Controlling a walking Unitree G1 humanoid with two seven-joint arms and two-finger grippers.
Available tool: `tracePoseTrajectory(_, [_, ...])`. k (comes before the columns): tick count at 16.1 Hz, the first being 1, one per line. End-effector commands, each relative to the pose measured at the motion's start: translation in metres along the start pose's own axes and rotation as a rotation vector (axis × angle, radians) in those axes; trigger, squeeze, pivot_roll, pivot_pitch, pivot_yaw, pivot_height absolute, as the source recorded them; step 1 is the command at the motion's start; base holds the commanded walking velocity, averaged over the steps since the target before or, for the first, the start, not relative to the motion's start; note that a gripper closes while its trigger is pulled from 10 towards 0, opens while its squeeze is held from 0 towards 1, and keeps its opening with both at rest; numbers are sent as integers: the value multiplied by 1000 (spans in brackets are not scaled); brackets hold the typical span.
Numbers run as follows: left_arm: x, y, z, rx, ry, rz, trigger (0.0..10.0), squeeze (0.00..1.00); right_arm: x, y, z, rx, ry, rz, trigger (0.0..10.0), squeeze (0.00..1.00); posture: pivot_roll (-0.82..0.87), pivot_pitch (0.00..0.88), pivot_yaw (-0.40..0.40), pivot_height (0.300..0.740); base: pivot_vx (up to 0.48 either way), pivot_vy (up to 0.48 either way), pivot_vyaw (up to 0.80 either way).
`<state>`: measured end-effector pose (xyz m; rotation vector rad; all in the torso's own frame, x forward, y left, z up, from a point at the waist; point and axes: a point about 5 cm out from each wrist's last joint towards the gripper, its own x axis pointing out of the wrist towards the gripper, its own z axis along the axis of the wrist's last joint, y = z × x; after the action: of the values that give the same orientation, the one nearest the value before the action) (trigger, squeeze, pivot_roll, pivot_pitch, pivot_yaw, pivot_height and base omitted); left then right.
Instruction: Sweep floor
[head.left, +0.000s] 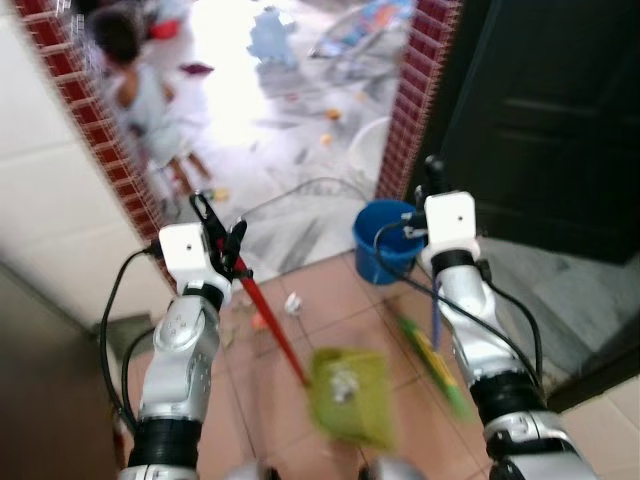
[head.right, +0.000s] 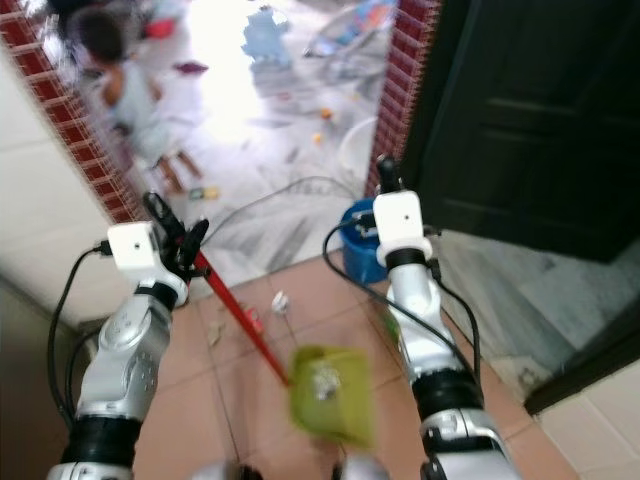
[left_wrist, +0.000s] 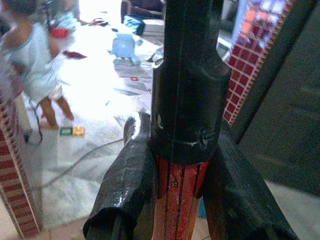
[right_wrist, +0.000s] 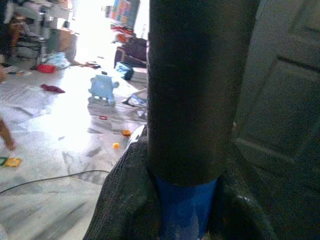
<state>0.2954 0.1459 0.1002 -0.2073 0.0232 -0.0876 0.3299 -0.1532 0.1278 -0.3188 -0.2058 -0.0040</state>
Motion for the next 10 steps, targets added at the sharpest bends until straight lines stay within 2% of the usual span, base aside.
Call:
tracePoseTrajectory(1, [3,-5,13,-5,-60,-3,10000,0,4,-8,5,-24,-27,-20,10000,0,-68,2,36,740,352,-322,0])
tracePoseTrajectory(3, [3,-5,13,-9,-60,1,10000,0,4,-7,5,-25,-24,-17,10000,0,-66,1,33,740,278,-386,0])
tracePoseTrajectory(9, [2,-5,12,-7,-57,16,10000,0,3,-5,3,-23,-21,-1,10000,0,-65,1,34,740,0,-427,0])
tracePoseTrajectory(10, [2,-5,12,-5,-57,16,10000,0,2,-4,3,-22,-23,1,10000,0,-67,2,35,740,0,-435,-444])
